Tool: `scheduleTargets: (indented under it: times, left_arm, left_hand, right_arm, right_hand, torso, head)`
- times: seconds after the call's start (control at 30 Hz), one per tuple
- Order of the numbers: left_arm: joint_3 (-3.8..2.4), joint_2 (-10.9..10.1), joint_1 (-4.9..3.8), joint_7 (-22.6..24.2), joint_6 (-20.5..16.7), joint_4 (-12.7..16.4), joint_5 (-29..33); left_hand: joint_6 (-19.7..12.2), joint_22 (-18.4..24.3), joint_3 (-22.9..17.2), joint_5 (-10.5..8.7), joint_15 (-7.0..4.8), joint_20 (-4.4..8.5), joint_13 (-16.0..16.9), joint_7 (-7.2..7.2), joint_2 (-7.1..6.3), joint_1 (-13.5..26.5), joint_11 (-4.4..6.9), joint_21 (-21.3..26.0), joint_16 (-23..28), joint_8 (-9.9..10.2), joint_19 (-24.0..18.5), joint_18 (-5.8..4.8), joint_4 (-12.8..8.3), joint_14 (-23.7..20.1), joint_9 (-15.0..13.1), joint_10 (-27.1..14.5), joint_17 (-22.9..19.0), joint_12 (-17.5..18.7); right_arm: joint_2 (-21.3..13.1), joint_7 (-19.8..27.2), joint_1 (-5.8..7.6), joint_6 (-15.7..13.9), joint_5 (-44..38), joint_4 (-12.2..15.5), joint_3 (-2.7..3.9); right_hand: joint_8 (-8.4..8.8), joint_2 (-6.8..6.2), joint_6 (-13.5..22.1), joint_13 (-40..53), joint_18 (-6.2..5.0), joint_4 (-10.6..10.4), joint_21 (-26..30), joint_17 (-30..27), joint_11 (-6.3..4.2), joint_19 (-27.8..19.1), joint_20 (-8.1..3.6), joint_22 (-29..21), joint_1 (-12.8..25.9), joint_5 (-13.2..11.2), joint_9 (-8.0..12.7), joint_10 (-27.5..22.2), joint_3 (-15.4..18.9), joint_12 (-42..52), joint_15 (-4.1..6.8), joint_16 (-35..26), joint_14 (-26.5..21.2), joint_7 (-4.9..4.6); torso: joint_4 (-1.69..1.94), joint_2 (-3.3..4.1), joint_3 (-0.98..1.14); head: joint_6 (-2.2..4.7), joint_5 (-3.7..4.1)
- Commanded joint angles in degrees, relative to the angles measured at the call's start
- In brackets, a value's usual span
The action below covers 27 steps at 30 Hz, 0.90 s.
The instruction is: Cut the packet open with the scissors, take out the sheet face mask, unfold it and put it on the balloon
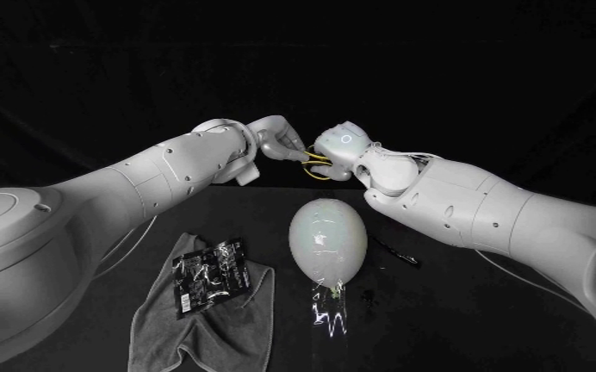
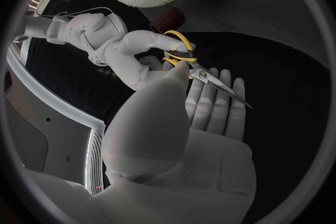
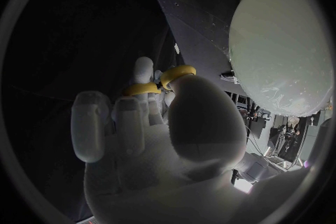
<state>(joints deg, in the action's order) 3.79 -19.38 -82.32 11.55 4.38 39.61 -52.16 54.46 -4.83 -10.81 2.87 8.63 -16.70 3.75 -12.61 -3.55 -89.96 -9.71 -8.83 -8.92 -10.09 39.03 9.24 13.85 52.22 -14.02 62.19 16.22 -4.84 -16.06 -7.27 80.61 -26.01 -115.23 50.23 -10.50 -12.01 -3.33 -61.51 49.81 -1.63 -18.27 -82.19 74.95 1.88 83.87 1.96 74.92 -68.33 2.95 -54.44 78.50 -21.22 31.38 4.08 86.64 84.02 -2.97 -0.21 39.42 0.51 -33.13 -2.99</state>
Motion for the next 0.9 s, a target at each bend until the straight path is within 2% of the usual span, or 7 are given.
scheduleTargets:
  times: [0.03,0.33,0.63,0.83,0.87,0.9]
  left_arm:
    - [-0.03,0.19,-0.10,-0.53,2.60,0.41,-0.72]
    - [-0.03,0.23,-0.10,-1.30,3.76,0.52,-1.29]
    - [-0.03,0.36,-0.10,-1.72,4.78,0.54,-1.39]
    - [-0.03,0.41,-0.10,-1.69,5.27,0.59,-1.19]
    - [-0.03,0.40,-0.10,-1.69,5.38,0.60,-1.14]
    - [-0.03,0.40,-0.10,-1.71,5.44,0.60,-1.12]
  left_hand:
    - [0.47,-0.08,-0.46,-0.12,-0.01,-0.05,-0.07,-0.01,0.44,-0.08,0.01,-0.39,-0.26,-0.38,0.53,0.61,0.13,0.40,0.01,0.54,0.08,0.23]
    - [1.41,-0.12,-1.82,-0.11,-0.41,0.01,-0.11,0.45,0.00,-0.91,0.46,-0.86,-0.78,-0.66,1.48,0.58,0.56,1.21,0.02,1.79,0.35,0.62]
    - [2.36,-0.11,-3.33,-0.11,-0.82,0.06,-0.09,0.89,-0.64,-1.39,0.92,-1.23,-1.35,-1.01,2.28,0.72,1.13,2.14,-0.04,3.22,0.69,0.87]
    - [3.85,-0.21,-6.17,-0.09,-1.59,0.09,0.00,1.78,0.82,-3.08,1.83,-1.75,-2.21,-1.92,3.27,0.93,0.72,3.63,-0.45,5.20,1.20,0.65]
    - [4.07,-0.23,-6.57,-0.10,-1.71,0.06,0.01,1.89,0.91,-3.33,1.95,-1.84,-2.32,-2.08,3.44,0.90,0.55,3.85,-0.54,5.51,1.27,0.61]
    - [4.48,-0.27,-7.09,-0.09,-1.90,0.08,0.05,2.11,1.03,-3.75,2.18,-1.97,-2.52,-2.39,3.67,0.92,0.21,4.26,-0.71,6.06,1.39,0.47]
  right_arm:
    - [-0.09,-0.55,0.14,-0.38,-1.31,0.13,0.06]
    - [-0.33,-0.80,0.15,-1.01,-1.95,0.46,0.06]
    - [-0.32,-0.83,0.15,-2.85,-2.24,0.81,0.06]
    - [-0.29,-0.64,0.15,-4.09,-2.29,0.94,0.06]
    - [-0.29,-0.70,0.15,-4.61,-2.29,0.94,0.06]
    - [-0.30,-0.74,0.15,-4.92,-2.29,0.96,0.06]
  right_hand:
    - [-0.29,0.10,-0.58,12.61,-0.28,18.26,0.10,6.82,-3.50,1.43,0.45,12.48,-0.51,-0.16,-0.05,7.14,-18.49,28.67,0.52,0.20,4.34,0.22]
    - [-0.29,0.06,-0.61,12.68,-0.28,18.22,0.09,6.91,-3.50,1.44,0.46,12.49,-0.49,-0.16,-0.07,7.16,-18.51,28.73,0.51,0.23,4.36,0.22]
    - [-0.29,-0.06,-0.68,12.47,-0.31,18.09,0.22,6.71,-3.49,1.36,0.48,12.45,-0.39,-0.17,-0.10,7.14,-18.58,28.48,0.50,0.15,4.33,0.22]
    - [0.43,-1.28,0.17,10.41,-0.85,17.33,2.58,3.94,-3.29,-0.03,0.65,11.69,0.12,-0.18,-0.01,6.67,-18.86,25.97,0.30,-1.06,3.72,0.03]
    - [1.12,-2.26,1.18,7.42,-1.18,17.16,4.06,1.45,-3.11,-0.89,0.75,11.21,0.19,-0.19,0.14,5.62,-18.86,22.27,0.12,-2.27,3.09,-0.26]
    - [1.28,-2.47,1.35,6.42,-1.23,17.09,4.33,1.10,-3.00,-1.04,0.79,11.13,0.13,-0.21,0.16,5.33,-18.91,21.01,0.07,-2.49,3.00,-0.26]
  torso:
    - [0.00,-0.01,-0.01]
    - [-0.04,0.01,0.02]
    - [-0.03,0.02,0.04]
    - [0.01,0.04,0.02]
    - [0.00,0.03,0.03]
    - [-0.01,0.03,0.02]
  head:
    - [-0.11,0.03]
    - [-0.17,-0.08]
    - [-0.29,-0.08]
    - [-0.36,0.07]
    - [-0.36,0.04]
    - [-0.40,0.01]
